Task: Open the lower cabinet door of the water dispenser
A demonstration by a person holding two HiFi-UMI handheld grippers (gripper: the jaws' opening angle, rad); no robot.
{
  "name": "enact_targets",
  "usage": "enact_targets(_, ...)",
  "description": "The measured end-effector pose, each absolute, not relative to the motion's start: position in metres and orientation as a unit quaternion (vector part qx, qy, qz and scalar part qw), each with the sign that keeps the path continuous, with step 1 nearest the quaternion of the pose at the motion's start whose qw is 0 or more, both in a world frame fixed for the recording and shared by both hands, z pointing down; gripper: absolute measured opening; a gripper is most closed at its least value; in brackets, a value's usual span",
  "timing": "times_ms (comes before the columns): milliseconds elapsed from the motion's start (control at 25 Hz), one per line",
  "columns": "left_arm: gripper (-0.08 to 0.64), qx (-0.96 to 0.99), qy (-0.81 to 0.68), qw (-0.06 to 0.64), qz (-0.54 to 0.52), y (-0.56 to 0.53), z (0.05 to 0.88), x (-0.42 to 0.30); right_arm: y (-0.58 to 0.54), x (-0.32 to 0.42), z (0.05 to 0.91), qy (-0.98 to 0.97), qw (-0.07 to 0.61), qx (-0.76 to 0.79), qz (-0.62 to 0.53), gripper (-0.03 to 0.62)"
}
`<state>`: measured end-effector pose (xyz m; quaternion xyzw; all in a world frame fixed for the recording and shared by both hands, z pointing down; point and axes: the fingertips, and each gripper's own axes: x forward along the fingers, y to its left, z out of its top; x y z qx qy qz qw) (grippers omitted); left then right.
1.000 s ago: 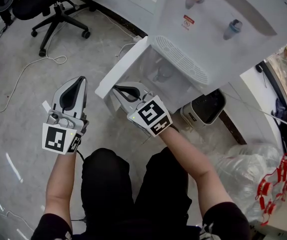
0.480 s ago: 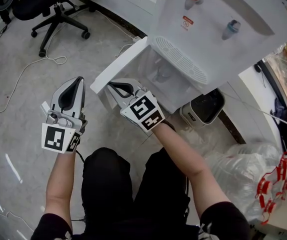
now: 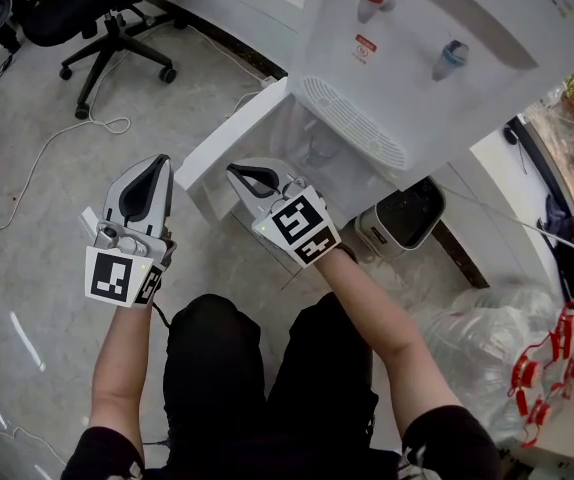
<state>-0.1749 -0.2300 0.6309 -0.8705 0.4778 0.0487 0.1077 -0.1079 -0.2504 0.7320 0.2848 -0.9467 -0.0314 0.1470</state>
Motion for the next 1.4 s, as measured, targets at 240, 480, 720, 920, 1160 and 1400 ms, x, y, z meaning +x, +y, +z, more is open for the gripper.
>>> enact_targets(240,0.006,-0.874,0.47,0.113,0.053,-0.229,0.628,-0.161,-0.248,-0.062,0.733,-0.939,0.123,0.32,-0.024,0.005)
enact_targets(480,0.006,-0.874,0.47,0.115,0.054,-0.23,0.62,-0.156,-0.257,-0.037,0.718,-0.934,0.109,0.34,-0.026,0.005)
enact_targets(720,0.006,-0.876,0.472,0.087,0.043,-0.233,0.599,-0.152,-0.251,-0.021,0.666,-0.927,0.078,0.365,-0.02,0.005)
enact_targets(920,0.006,-0.897,0.439,0.059,0.001,-0.237,0.561,-0.119,-0.231,-0.001,0.602,-0.915,0.064,0.398,-0.016,0.005)
enact_targets(1160,0.006,-0.912,0.407,0.049,-0.016,-0.227,0.482,-0.075,-0.203,0.044,0.529,-0.894,0.067,0.443,0.014,0.005)
enact_targets(1400,0.006,-0.922,0.384,0.031,-0.033,-0.207,0.394,-0.042,-0.17,0.089,0.436,-0.868,0.095,0.486,0.045,0.005)
